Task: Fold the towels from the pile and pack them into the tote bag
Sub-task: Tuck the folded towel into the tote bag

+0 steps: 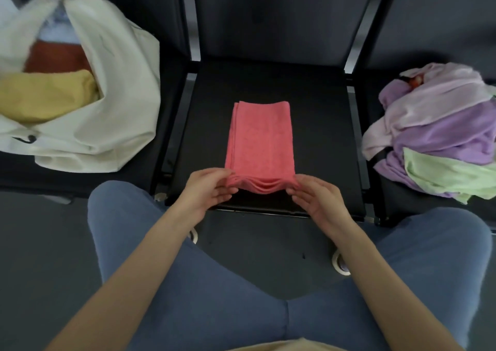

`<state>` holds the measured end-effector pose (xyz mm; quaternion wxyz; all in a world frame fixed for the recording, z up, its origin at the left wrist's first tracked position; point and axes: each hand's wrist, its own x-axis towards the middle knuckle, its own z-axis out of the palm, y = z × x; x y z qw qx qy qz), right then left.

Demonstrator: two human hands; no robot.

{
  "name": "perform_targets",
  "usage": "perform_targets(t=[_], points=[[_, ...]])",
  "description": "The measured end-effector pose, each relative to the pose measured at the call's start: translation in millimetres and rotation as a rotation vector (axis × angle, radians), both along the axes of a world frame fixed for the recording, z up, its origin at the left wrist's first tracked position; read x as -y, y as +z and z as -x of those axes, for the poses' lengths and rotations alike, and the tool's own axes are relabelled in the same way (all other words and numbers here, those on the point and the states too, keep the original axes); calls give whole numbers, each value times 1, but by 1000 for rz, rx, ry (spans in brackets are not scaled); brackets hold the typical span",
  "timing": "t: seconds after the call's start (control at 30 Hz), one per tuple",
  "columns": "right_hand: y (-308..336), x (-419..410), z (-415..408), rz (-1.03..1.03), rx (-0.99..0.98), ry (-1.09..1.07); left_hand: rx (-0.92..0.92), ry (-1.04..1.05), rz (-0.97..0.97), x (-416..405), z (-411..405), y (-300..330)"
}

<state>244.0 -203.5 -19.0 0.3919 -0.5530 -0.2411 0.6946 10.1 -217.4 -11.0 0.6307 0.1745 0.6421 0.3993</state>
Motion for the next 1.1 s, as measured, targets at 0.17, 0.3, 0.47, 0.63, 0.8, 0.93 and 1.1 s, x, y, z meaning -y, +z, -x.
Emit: perform_targets(t=[0.17, 0.3, 0.47, 0.63, 0.8, 0.93, 1.1], points=[[-6, -44, 10, 48, -268, -103, 363, 210, -62, -41, 1, -10], [-20, -71, 17, 137, -392, -222, 330, 297, -85, -69, -7, -29], [-36, -78, 28, 58, -117, -128, -64, 91, -152, -76, -14, -50], [-33, -63, 15, -510, 742, 569, -927, -585, -563, -50, 5, -57], [-52, -59, 8, -757, 1289, 1036, -1238, -1026, -655, -44, 23, -69], [-59, -63, 10, -842, 1360, 970, -1347, -1079, -768, -49, 25, -73], [-45, -63, 4, -819, 1308, 943, -1312, -1018, -658, -52, 17, -60]])
